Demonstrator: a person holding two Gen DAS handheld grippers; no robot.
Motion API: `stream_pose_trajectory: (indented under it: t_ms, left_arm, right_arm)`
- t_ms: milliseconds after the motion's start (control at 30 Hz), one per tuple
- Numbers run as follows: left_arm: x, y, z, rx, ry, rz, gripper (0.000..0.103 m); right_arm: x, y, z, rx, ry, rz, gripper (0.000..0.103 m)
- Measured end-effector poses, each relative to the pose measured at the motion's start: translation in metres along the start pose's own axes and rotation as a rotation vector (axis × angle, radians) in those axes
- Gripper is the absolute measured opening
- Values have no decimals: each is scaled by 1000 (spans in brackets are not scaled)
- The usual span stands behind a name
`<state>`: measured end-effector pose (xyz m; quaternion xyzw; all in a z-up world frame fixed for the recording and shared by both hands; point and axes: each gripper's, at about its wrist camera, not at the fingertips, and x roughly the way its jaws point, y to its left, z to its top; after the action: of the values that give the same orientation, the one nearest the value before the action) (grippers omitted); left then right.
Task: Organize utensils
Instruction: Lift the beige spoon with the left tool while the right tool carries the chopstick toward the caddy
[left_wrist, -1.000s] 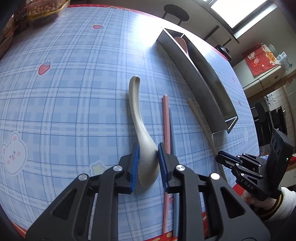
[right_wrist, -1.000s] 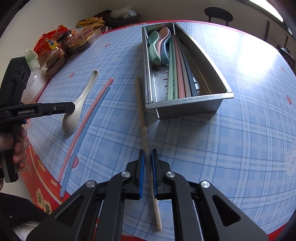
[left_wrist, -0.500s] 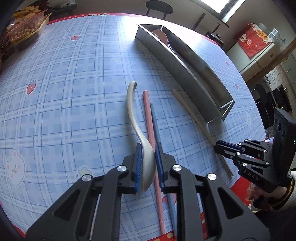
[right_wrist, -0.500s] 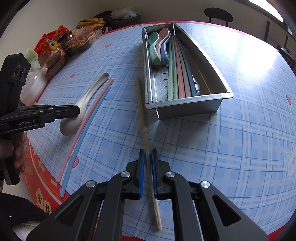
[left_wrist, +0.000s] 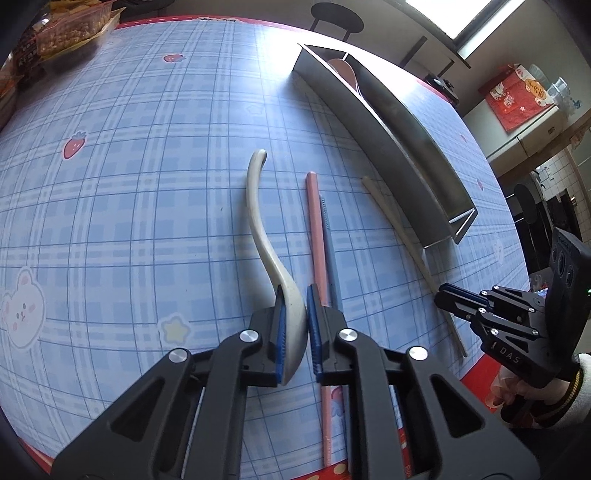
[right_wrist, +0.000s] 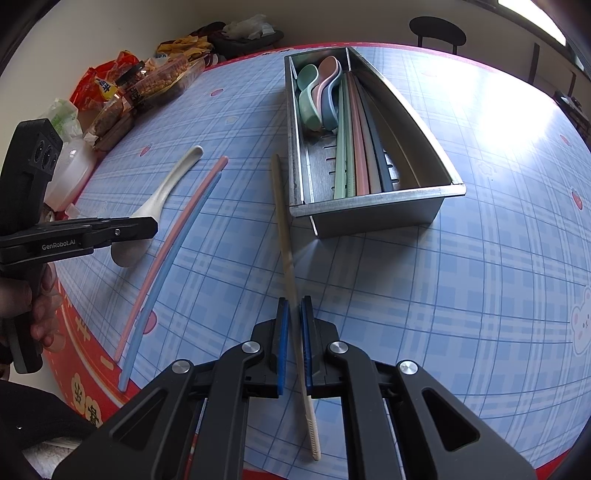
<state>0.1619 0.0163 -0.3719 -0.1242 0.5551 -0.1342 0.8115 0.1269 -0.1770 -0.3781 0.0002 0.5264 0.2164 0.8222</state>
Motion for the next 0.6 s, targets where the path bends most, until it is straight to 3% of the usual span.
stream_pose_trajectory:
  t_ms: [367,600]
  left_arm:
    - [-32,-1,-24,-42,-76,-19,15]
    - [-40,-14,-28,-10,-91,-18,15]
  right_arm:
    - [0,1,0,-23,2,-12,7]
    - [5,18,6,-165,43,-76,6]
